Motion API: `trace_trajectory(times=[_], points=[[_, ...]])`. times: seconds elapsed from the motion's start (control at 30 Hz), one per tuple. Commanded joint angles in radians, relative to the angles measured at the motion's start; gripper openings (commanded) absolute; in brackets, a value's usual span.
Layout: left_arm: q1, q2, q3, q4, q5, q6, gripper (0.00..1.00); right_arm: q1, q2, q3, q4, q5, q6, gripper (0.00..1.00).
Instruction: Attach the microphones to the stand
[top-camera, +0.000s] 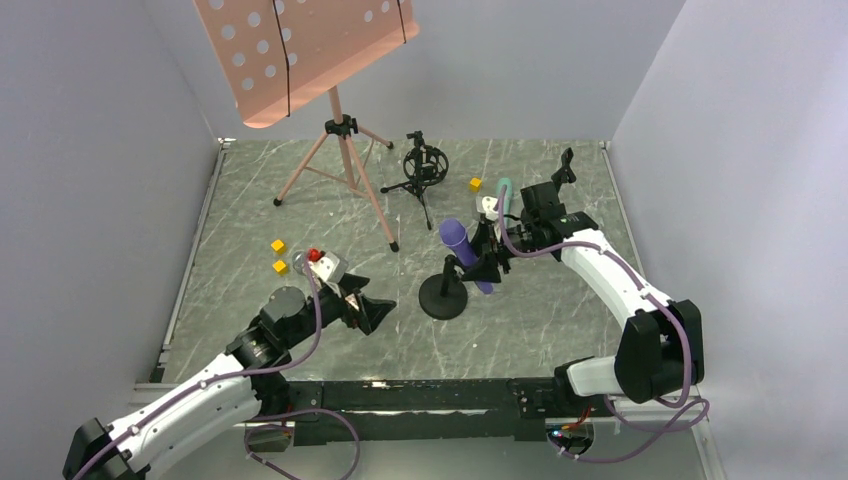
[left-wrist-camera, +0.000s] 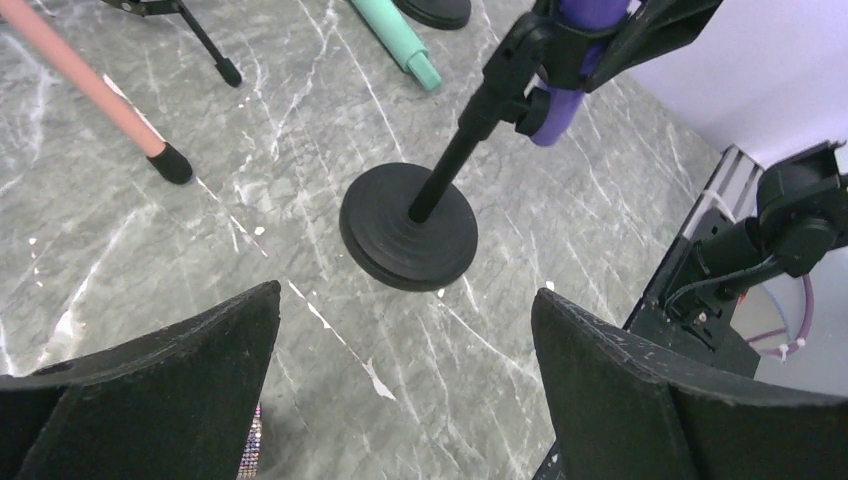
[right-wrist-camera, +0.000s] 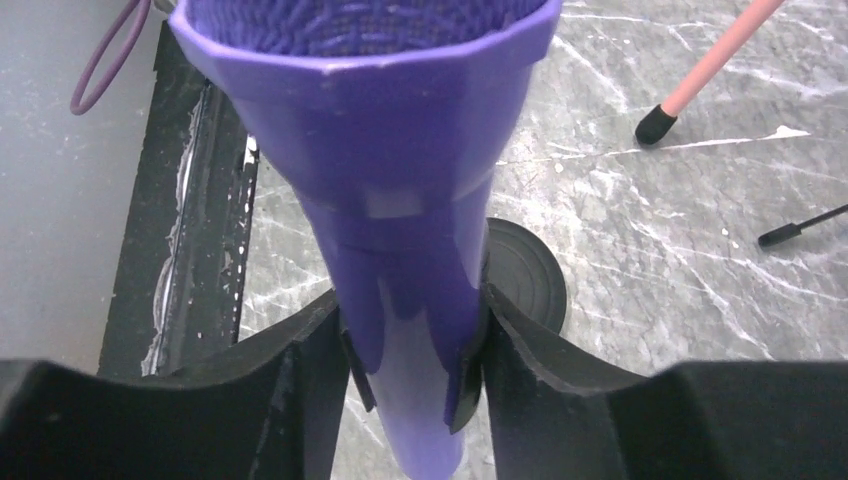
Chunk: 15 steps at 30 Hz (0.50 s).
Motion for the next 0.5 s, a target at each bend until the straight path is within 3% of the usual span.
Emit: trace_trajectory(times=[0.0,0.13,0.3,0.47], points=[[0.007,-0.061,0.001,-0.033,-0.064,-0.035,0.99,-0.001,-0.020,0.049,0.014,0.001,0.005,0.44],[0.006,-0.086,0.017,-0.072,-0.073,-0.027,0.99,-0.004,-0.018,0.092,0.041,0.040,0.047,0.27],[0.007,-0.094,0.045,-0.096,-0.079,-0.009,0.99,-0.057,0.049,0.203,0.076,0.051,0.104,0.22],[0.007,-0.095,0.047,-0.106,-0.082,-0.009,0.99,-0.149,0.122,0.279,0.302,0.107,0.265,0.19]])
